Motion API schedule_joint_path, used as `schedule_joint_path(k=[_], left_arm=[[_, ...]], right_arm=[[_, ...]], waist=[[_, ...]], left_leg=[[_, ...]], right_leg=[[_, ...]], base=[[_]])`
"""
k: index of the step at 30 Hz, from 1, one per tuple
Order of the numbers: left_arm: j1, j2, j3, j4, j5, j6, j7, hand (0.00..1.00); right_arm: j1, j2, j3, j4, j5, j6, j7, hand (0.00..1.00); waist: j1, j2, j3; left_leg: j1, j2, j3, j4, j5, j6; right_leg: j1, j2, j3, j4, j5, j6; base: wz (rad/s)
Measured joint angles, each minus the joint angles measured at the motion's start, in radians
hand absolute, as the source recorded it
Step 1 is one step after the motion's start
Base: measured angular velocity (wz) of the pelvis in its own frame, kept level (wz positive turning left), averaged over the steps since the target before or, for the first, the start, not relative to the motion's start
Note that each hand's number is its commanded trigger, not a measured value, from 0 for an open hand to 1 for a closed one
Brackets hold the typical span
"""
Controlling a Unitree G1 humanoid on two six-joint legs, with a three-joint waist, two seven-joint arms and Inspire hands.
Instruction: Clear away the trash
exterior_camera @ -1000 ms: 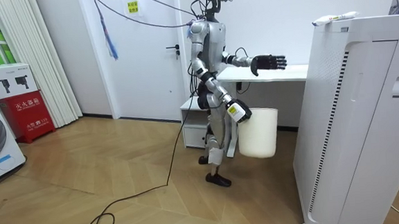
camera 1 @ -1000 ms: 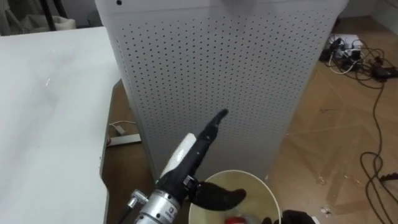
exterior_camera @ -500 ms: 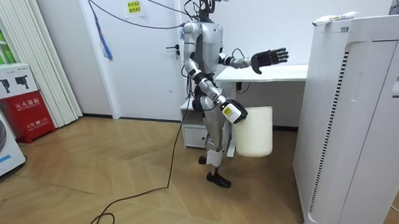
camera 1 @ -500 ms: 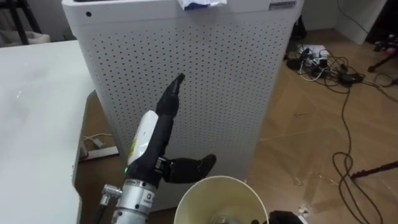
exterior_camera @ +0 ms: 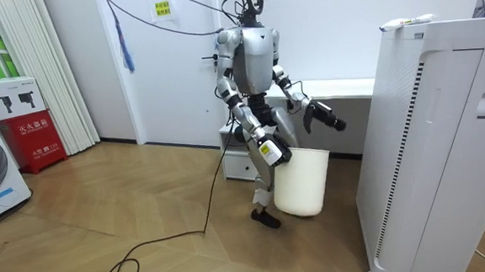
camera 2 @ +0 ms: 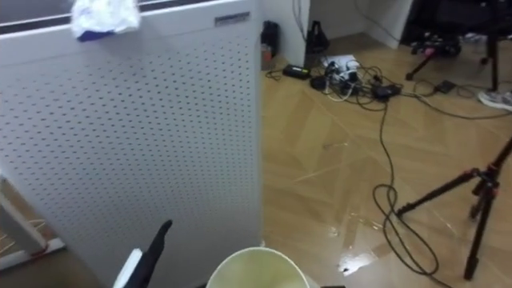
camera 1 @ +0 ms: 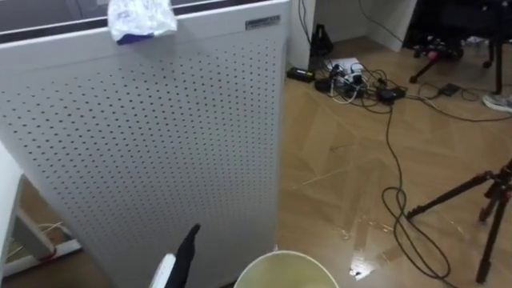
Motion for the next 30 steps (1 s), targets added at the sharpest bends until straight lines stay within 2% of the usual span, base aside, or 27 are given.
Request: schedule_joint_path(k=[2, 4, 5, 6, 7, 8, 9, 10, 12, 14, 15, 16, 17, 18, 19, 20, 21, 22, 23, 24, 25, 26, 27, 28, 30], left_arm=[[0.012, 0.001, 0.000, 0.035, 0.000, 0.000, 0.000, 0.00], [0.028, -0.002, 0.000, 0.068, -0.001, 0.000, 0.000, 0.00], [0.031, -0.004, 0.000, 0.072, -0.001, 0.001, 0.000, 0.00], [0.034, -0.004, -0.001, 0.078, -0.001, 0.002, 0.000, 0.00], [0.035, -0.002, 0.000, 0.098, -0.002, 0.003, 0.000, 0.00], [0.037, -0.002, 0.000, 0.108, -0.002, 0.003, 0.000, 0.00], [0.041, -0.001, 0.001, 0.119, -0.002, 0.009, 0.000, 0.00], [0.046, 0.001, 0.005, 0.120, -0.003, 0.012, -0.001, 0.00], [0.045, 0.002, 0.022, 0.121, -0.003, 0.012, -0.014, 0.00], [0.043, 0.001, 0.033, 0.134, -0.001, 0.017, -0.023, 0.00], [0.050, 0.001, 0.036, 0.135, 0.001, 0.022, -0.023, 0.00], [0.052, 0.001, 0.036, 0.126, 0.000, 0.030, -0.023, 0.00], [0.053, 0.001, 0.036, 0.121, 0.000, 0.033, -0.022, 0.00], [0.052, 0.001, 0.037, 0.105, 0.000, 0.040, -0.022, 0.00], [0.055, 0.002, 0.037, 0.087, 0.006, 0.050, -0.019, 0.00], [0.056, 0.002, 0.037, 0.083, 0.016, 0.055, -0.018, 0.00], [0.057, 0.005, 0.039, 0.069, 0.045, 0.066, -0.015, 0.00], [0.061, 0.007, 0.043, 0.056, 0.057, 0.066, -0.008, 0.00], [0.074, 0.002, 0.063, 0.036, 0.067, 0.068, 0.014, 0.00], [0.086, -0.003, 0.078, 0.028, 0.067, 0.068, 0.043, 0.00], [0.089, 0.001, 0.079, 0.026, 0.067, 0.068, 0.055, 0.00], [0.090, 0.016, 0.079, 0.019, 0.067, 0.068, 0.072, 0.00], [0.090, 0.025, 0.082, 0.011, 0.068, 0.069, 0.089, 0.00], [0.088, 0.022, 0.081, 0.002, 0.069, 0.069, 0.102, 0.00], [0.086, 0.023, 0.088, -0.011, 0.094, 0.067, 0.122, 0.00]], right_arm=[[0.004, 0.002, 0.002, 0.000, -0.001, 0.000, 0.001, 1.00], [0.015, 0.005, -0.001, -0.011, -0.003, 0.000, 0.001, 1.00], [0.021, 0.003, -0.002, -0.026, -0.002, 0.000, -0.001, 1.00], [0.030, -0.003, -0.003, -0.058, -0.002, 0.000, -0.006, 1.00], [0.041, -0.003, -0.002, -0.088, -0.002, 0.000, -0.011, 1.00], [0.048, -0.005, -0.003, -0.108, -0.002, 0.000, -0.013, 1.00], [0.057, -0.011, -0.003, -0.148, -0.002, 0.000, -0.014, 1.00], [0.066, -0.014, -0.003, -0.187, -0.002, -0.001, -0.014, 1.00], [0.078, -0.015, -0.002, -0.240, -0.002, -0.001, -0.014, 1.00], [0.077, -0.013, -0.002, -0.257, 0.001, -0.003, -0.013, 1.00], [0.076, -0.014, -0.002, -0.257, 0.008, -0.013, -0.015, 1.00], [0.076, -0.022, -0.002, -0.270, 0.008, -0.016, -0.021, 1.00], [0.076, -0.023, -0.001, -0.280, 0.009, -0.016, -0.025, 1.00], [0.074, -0.025, -0.001, -0.290, 0.007, -0.021, -0.037, 1.00], [0.074, -0.029, 0.000, -0.288, -0.001, -0.024, -0.055, 1.00], [0.076, -0.029, -0.001, -0.285, -0.004, -0.024, -0.062, 1.00], [0.082, -0.027, -0.001, -0.274, -0.012, -0.023, -0.067, 1.00], [0.085, -0.028, -0.001, -0.270, -0.020, -0.023, -0.066, 1.00], [0.086, -0.032, -0.001, -0.268, -0.027, -0.023, -0.066, 1.00], [0.087, -0.035, -0.001, -0.267, -0.032, -0.023, -0.078, 1.00], [0.091, -0.033, -0.001, -0.267, -0.040, -0.023, -0.087, 1.00], [0.104, -0.027, -0.001, -0.267, -0.051, -0.027, -0.099, 1.00], [0.113, -0.023, 0.000, -0.262, -0.052, -0.028, -0.105, 1.00], [0.125, -0.026, 0.000, -0.261, -0.050, -0.028, -0.109, 1.00], [0.123, -0.026, -0.001, -0.261, -0.052, -0.028, -0.105, 1.00]], waist=[[-0.001, 0.003, -0.0018], [-0.006, -0.002, -0.0046], [-0.005, -0.003, -0.0068], [0.000, 0.000, -0.0057], [0.012, -0.005, -0.0045], [0.021, -0.006, -0.0052], [0.028, -0.006, -0.0055], [0.035, -0.005, -0.0049], [0.036, -0.007, -0.0037], [0.040, -0.008, -0.0028], [0.041, -0.009, -0.0013], [0.046, -0.011, -0.0006], [0.048, -0.013, -0.0016], [0.051, -0.014, -0.0022], [0.053, -0.019, -0.0022], [0.052, -0.016, -0.0026], [0.047, -0.006, -0.0018], [0.047, -0.004, -0.0017], [0.051, 0.006, 0.0035], [0.051, 0.023, 0.0101], [0.048, 0.026, 0.0108], [0.032, 0.018, 0.0097], [0.016, 0.010, 0.0125], [0.015, 0.019, 0.0032], [0.027, 0.022, 0.0027]], left_leg=[[0.008, -0.001, -0.005, -0.067, 0.046, 0.006], [0.027, -0.027, -0.037, -0.097, 0.105, 0.032], [0.035, -0.032, -0.039, -0.097, 0.115, 0.047], [0.044, -0.031, -0.033, -0.087, 0.152, 0.068], [0.054, -0.032, -0.016, -0.066, 0.137, 0.065], [0.061, -0.033, -0.005, -0.060, 0.124, 0.065], [0.063, -0.037, 0.004, -0.044, 0.104, 0.065], [0.064, -0.046, 0.004, -0.035, 0.091, 0.068], [0.070, -0.058, 0.005, -0.036, 0.077, 0.069], [0.090, -0.074, 0.011, -0.032, 0.049, 0.069], [0.104, -0.084, 0.027, -0.034, 0.031, 0.076], [0.109, -0.095, 0.052, -0.040, 0.020, 0.089], [0.110, -0.103, 0.058, -0.043, 0.016, 0.095], [0.113, -0.114, 0.070, -0.046, 0.007, 0.101], [0.129, -0.119, 0.084, -0.061, -0.001, 0.113], [0.140, -0.121, 0.084, -0.068, -0.009, 0.116], [0.161, -0.113, 0.067, -0.072, -0.022, 0.112], [0.167, -0.112, 0.041, -0.073, -0.030, 0.106], [0.172, -0.112, -0.011, -0.071, -0.036, 0.096], [0.172, -0.104, -0.061, -0.067, -0.044, 0.084], [0.171, -0.101, -0.077, -0.065, -0.046, 0.078], [0.164, -0.107, -0.113, -0.050, -0.054, 0.064], [0.150, -0.114, -0.149, -0.008, -0.073, 0.045], [0.142, -0.100, -0.180, -0.005, -0.075, 0.028], [0.157, -0.073, -0.197, -0.038, -0.064, 0.008]], right_leg=[[0.026, 0.019, 0.013, -0.003, -0.019, -0.007], [0.058, 0.021, 0.022, -0.004, -0.051, -0.006], [0.061, 0.018, 0.021, -0.004, -0.059, -0.002], [0.068, 0.013, 0.010, -0.002, -0.075, 0.023], [0.072, -0.020, -0.043, -0.004, -0.101, 0.074], [0.074, -0.040, -0.081, -0.003, -0.115, 0.102], [0.078, -0.074, -0.150, -0.006, -0.130, 0.129], [0.087, -0.093, -0.182, -0.013, -0.133, 0.136], [0.100, -0.108, -0.195, -0.021, -0.134, 0.136], [0.133, -0.114, -0.194, -0.038, -0.133, 0.136], [0.161, -0.120, -0.196, -0.053, -0.134, 0.137], [0.158, -0.133, -0.197, -0.033, -0.143, 0.153], [0.147, -0.142, -0.200, -0.008, -0.152, 0.170], [0.111, -0.159, -0.212, 0.065, -0.156, 0.177], [0.066, -0.180, -0.228, 0.173, -0.146, 0.191], [0.039, -0.185, -0.231, 0.235, -0.125, 0.212], [-0.013, -0.186, -0.234, 0.354, -0.072, 0.240], [-0.039, -0.193, -0.238, 0.395, -0.071, 0.229], [-0.102, -0.213, -0.227, 0.421, -0.123, 0.200], [-0.164, -0.237, -0.210, 0.387, -0.137, 0.201], [-0.184, -0.254, -0.199, 0.337, -0.133, 0.208], [-0.193, -0.290, -0.176, 0.175, -0.107, 0.236], [-0.186, -0.318, -0.164, 0.102, -0.016, 0.223], [-0.160, -0.287, -0.183, 0.064, -0.020, 0.213], [-0.124, -0.259, -0.222, 0.015, -0.006, 0.191]], base=[[-0.35], [-0.18], [-0.20], [-0.26], [-0.36], [-0.50], [-0.47], [-0.34], [-0.02], [0.14], [0.31], [0.36], [0.44], [0.52], [0.57], [0.56], [0.40], [0.32], [0.16], [0.19], [0.51], [0.89], [1.11], [0.82], [0.43]])
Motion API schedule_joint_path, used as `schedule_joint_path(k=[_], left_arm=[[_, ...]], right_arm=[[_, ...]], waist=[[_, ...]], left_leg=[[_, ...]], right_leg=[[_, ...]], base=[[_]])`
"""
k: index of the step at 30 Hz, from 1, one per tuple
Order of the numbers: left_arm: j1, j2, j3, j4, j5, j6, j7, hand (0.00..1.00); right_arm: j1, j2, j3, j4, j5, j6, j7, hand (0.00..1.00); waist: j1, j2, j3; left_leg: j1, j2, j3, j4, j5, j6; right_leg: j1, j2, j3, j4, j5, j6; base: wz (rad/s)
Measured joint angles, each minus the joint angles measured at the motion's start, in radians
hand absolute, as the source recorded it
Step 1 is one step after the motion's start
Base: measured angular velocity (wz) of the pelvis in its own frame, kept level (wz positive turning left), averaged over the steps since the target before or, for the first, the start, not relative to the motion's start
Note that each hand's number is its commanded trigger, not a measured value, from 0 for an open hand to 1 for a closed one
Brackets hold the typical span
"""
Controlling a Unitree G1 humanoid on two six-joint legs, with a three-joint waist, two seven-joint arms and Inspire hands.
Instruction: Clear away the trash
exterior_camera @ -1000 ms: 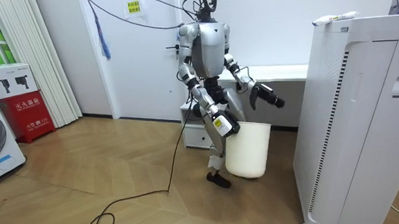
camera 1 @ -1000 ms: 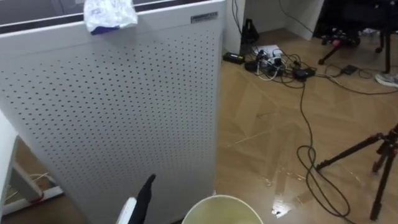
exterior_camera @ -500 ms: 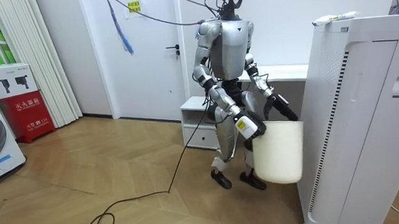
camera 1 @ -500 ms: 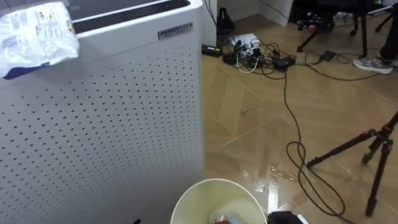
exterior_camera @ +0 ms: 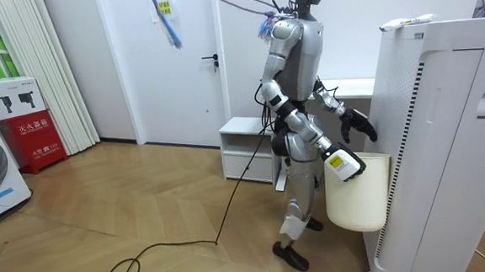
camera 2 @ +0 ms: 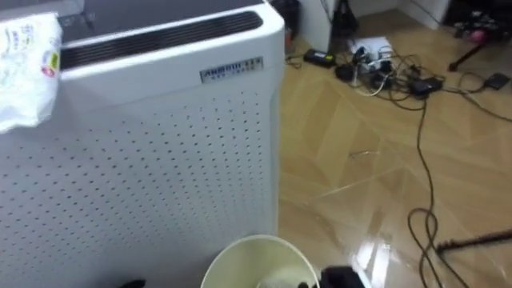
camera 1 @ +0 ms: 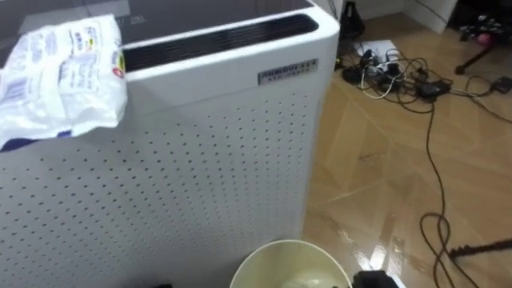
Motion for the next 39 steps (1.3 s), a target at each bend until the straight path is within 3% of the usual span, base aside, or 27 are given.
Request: schedule_joint_path(k=[4, 9, 17, 20, 27, 39], left_arm=[[0.002, 0.001, 0.028, -0.009, 0.016, -0.010, 0.053, 0.00], [0.002, -0.001, 0.029, -0.031, 0.013, -0.021, 0.116, 0.00], [0.000, 0.000, 0.025, -0.069, -0.017, -0.086, 0.166, 0.00], [-0.001, -0.002, 0.025, -0.090, -0.014, -0.100, 0.194, 0.00], [0.000, -0.005, 0.020, -0.102, -0.036, -0.128, 0.270, 0.00], [0.003, -0.005, 0.028, -0.149, -0.037, -0.129, 0.332, 0.00]], right_arm=[[-0.002, -0.016, 0.000, 0.000, -0.004, -0.001, 0.012, 1.00], [-0.002, -0.016, 0.000, 0.000, -0.006, -0.001, 0.014, 1.00], [0.000, -0.020, 0.005, 0.001, -0.008, -0.001, 0.016, 1.00], [0.007, -0.023, 0.001, 0.001, -0.008, -0.001, 0.021, 1.00], [0.021, -0.025, -0.001, 0.001, -0.013, -0.001, 0.010, 1.00], [0.023, -0.018, 0.005, 0.000, -0.016, -0.001, -0.025, 1.00]], waist=[[0.029, -0.005, 0.0002], [0.055, -0.010, 0.0010], [0.047, -0.033, 0.0142], [0.038, -0.032, 0.0145], [0.024, -0.018, 0.0064], [0.058, -0.014, 0.0007]], left_leg=[[0.030, 0.041, -0.003, -0.043, 0.013, -0.025], [0.032, 0.057, -0.004, -0.049, 0.017, -0.032], [0.011, 0.068, -0.002, -0.010, 0.019, -0.032], [0.002, 0.084, 0.010, 0.002, 0.019, -0.032], [0.005, 0.075, 0.009, -0.037, 0.041, -0.024], [0.033, 0.060, 0.008, -0.074, 0.058, -0.022]], right_leg=[[0.060, 0.042, -0.040, -0.077, 0.018, -0.025], [0.078, 0.055, -0.058, -0.107, 0.028, -0.036], [0.120, 0.047, -0.129, -0.125, 0.020, -0.030], [0.155, 0.053, -0.174, -0.157, 0.021, -0.022], [0.194, 0.056, -0.211, -0.224, 0.054, -0.027], [0.215, 0.043, -0.227, -0.232, 0.052, -0.021]], base=[[0.16], [0.05], [0.28], [0.37], [0.18], [0.04]])
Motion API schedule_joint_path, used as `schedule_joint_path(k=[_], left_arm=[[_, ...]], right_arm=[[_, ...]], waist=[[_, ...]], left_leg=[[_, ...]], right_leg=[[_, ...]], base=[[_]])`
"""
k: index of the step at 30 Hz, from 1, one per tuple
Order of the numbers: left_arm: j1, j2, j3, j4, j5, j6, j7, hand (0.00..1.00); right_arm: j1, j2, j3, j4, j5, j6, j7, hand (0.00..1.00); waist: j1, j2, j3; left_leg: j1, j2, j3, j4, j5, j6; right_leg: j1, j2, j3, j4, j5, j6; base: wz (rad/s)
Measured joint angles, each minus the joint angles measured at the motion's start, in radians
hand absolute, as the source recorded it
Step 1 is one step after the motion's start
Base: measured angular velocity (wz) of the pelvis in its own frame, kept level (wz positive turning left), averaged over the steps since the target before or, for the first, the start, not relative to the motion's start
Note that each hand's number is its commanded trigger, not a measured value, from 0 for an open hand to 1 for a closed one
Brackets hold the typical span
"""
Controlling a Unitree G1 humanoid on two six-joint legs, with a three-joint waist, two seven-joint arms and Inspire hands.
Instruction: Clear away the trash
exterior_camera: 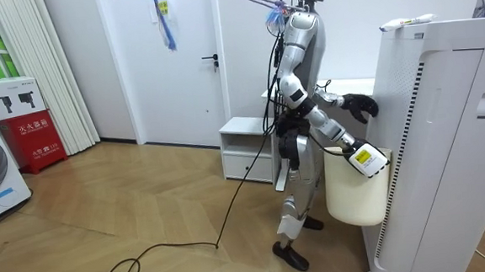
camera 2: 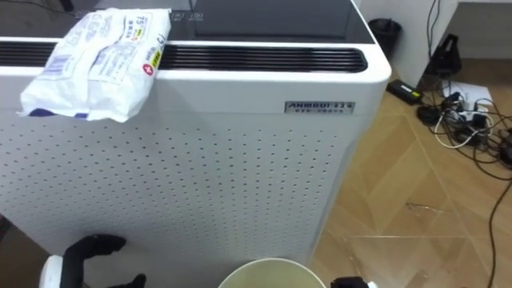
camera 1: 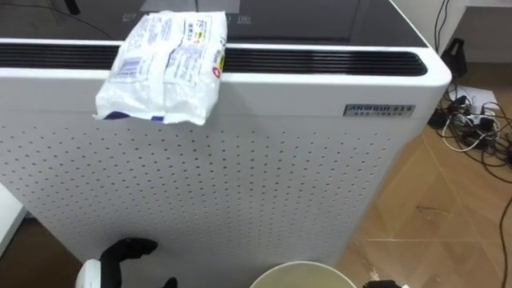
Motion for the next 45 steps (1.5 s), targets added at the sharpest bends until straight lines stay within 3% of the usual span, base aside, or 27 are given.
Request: schedule_joint_path(k=[8, 13, 16, 23, 29, 36, 41, 45], left_arm=[[-0.001, 0.012, 0.000, -0.069, 0.000, -0.004, 0.046, 0.00], [-0.001, 0.016, 0.048, -0.196, -0.004, -0.006, 0.090, 0.00], [-0.002, 0.016, 0.082, -0.236, -0.042, -0.040, 0.121, 0.00], [-0.002, 0.014, 0.121, -0.298, -0.046, -0.040, 0.127, 0.00], [-0.002, 0.016, 0.154, -0.457, -0.031, -0.040, 0.168, 0.00], [-0.034, 0.025, 0.184, -0.582, 0.116, -0.042, 0.221, 0.00], [-0.069, 0.027, 0.194, -0.629, 0.217, -0.042, 0.251, 0.00], [-0.107, 0.027, 0.199, -0.723, 0.277, -0.073, 0.264, 0.00]], right_arm=[[0.000, -0.001, 0.005, -0.001, 0.000, 0.000, 0.005, 1.00], [0.008, -0.004, 0.005, -0.016, -0.017, 0.000, -0.002, 1.00], [0.009, -0.004, 0.005, -0.022, -0.019, 0.000, 0.001, 1.00], [0.011, -0.004, 0.005, -0.027, -0.021, 0.000, 0.034, 1.00], [0.022, -0.007, 0.005, -0.028, -0.022, 0.000, 0.034, 1.00], [0.038, -0.005, 0.005, -0.028, -0.021, 0.000, 0.038, 1.00], [0.040, -0.006, 0.006, -0.035, -0.021, 0.000, 0.046, 1.00], [0.042, -0.008, 0.005, -0.040, -0.023, 0.000, 0.066, 1.00]], waist=[[0.017, -0.006, -0.0030], [0.024, -0.006, -0.0030], [0.025, -0.006, -0.0031], [0.028, -0.006, -0.0030], [0.040, -0.005, -0.0028], [0.043, -0.002, -0.0013], [0.044, 0.012, -0.0004], [0.043, 0.020, -0.0032]], left_leg=[[0.017, -0.007, -0.016, -0.011, 0.007, 0.001], [0.009, -0.007, -0.026, -0.010, 0.011, 0.001], [0.010, -0.007, -0.025, -0.011, 0.011, 0.001], [0.010, -0.006, -0.026, -0.011, 0.011, 0.000], [0.040, -0.013, -0.031, -0.030, 0.014, 0.001], [0.051, -0.018, -0.032, -0.028, 0.014, 0.002], [0.059, -0.018, -0.028, -0.028, 0.013, 0.003], [0.075, -0.021, -0.025, -0.038, 0.014, 0.004]], right_leg=[[0.028, -0.003, -0.024, -0.015, 0.000, 0.003], [0.031, -0.001, -0.037, -0.031, 0.003, 0.003], [0.031, 0.001, -0.034, -0.030, 0.003, 0.003], [0.035, 0.003, -0.035, -0.030, 0.004, 0.002], [0.060, -0.002, -0.039, -0.035, 0.001, 0.007], [0.080, -0.006, -0.050, -0.049, 0.002, 0.010], [0.090, -0.006, -0.051, -0.048, 0.001, 0.012], [0.101, -0.010, -0.050, -0.048, 0.000, 0.015]], base=[[0.09], [0.08], [0.00], [0.00], [0.03], [0.04], [0.01], [0.00]])
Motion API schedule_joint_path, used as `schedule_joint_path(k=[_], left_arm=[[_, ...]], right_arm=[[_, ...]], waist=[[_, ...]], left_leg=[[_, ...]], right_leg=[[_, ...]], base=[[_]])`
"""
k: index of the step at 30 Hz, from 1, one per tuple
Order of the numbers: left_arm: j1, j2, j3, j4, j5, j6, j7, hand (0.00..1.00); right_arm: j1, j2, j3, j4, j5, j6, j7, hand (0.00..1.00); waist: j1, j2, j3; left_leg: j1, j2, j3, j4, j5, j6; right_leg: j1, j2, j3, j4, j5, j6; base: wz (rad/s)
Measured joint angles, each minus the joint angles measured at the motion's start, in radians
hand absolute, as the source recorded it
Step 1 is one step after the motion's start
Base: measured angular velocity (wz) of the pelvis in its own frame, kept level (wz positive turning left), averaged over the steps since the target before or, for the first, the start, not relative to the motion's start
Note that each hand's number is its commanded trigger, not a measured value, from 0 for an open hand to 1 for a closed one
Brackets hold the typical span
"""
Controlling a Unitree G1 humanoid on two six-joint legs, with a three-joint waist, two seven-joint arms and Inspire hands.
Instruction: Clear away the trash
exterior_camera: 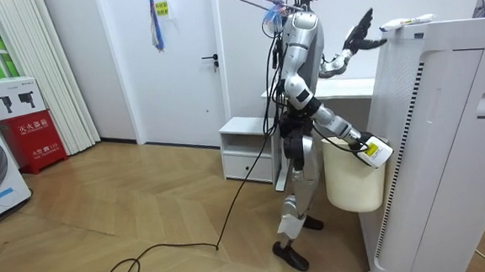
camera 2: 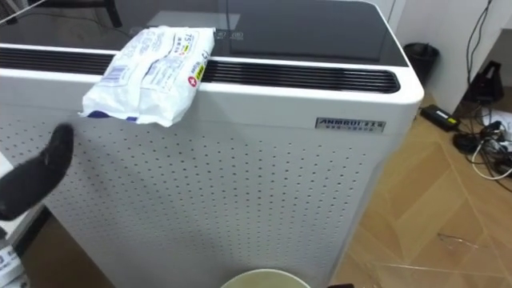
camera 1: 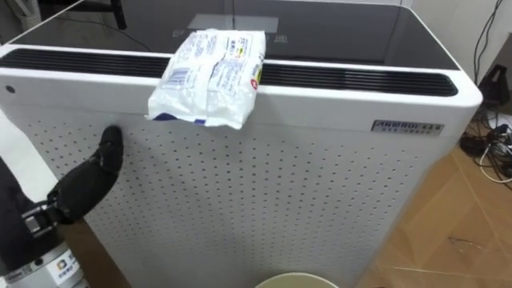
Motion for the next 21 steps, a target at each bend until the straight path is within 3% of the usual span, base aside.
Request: schedule_joint_path(k=[9, 21], left_arm=[[-0.008, 0.000, 0.000, -0.037, 0.105, -0.008, -0.040, 0.00], [-0.007, 0.024, -0.006, -0.034, 0.181, 0.000, -0.106, 0.00]], right_arm=[[0.009, -0.006, -0.003, -0.006, -0.014, 0.000, 0.060, 1.00], [0.003, -0.011, -0.012, -0.011, -0.017, 0.000, 0.119, 1.00]], waist=[[-0.011, 0.009, -0.0045], [-0.027, 0.020, 0.0015]], left_leg=[[0.021, -0.004, -0.001, -0.011, 0.000, 0.001], [0.050, -0.009, 0.002, -0.029, 0.000, 0.003]], right_leg=[[0.025, 0.000, -0.003, -0.015, -0.001, 0.003], [0.043, -0.004, 0.000, -0.031, -0.001, 0.010]], base=[[0.01], [0.00]])
